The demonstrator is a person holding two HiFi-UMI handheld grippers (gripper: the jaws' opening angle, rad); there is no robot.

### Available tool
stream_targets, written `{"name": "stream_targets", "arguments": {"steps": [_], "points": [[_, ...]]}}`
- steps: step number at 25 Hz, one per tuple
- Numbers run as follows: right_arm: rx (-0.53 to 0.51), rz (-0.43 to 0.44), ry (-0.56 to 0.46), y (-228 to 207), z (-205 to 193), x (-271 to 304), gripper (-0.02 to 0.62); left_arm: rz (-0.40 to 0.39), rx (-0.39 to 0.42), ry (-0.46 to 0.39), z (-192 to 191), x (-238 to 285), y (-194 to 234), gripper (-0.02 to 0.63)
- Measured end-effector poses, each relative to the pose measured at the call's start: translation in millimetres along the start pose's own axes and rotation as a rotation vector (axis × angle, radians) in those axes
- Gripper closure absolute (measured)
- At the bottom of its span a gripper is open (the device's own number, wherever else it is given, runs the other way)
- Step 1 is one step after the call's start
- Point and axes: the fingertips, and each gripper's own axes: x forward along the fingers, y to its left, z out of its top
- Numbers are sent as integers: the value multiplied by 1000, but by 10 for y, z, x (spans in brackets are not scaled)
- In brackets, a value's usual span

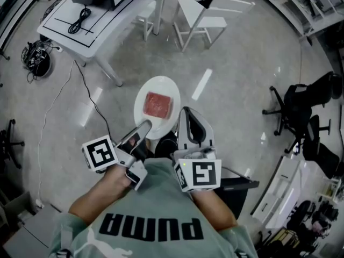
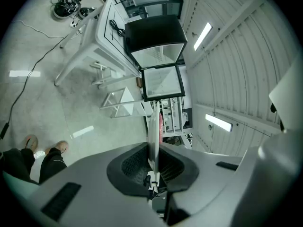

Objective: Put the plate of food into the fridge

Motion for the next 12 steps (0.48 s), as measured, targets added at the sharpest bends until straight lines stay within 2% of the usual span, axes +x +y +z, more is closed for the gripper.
{"name": "stream_targets", "arguments": {"steps": [12], "points": [[21,-4,-15,-142,0,-14,591,10,-2,-6,-69,62,-21,568]]}}
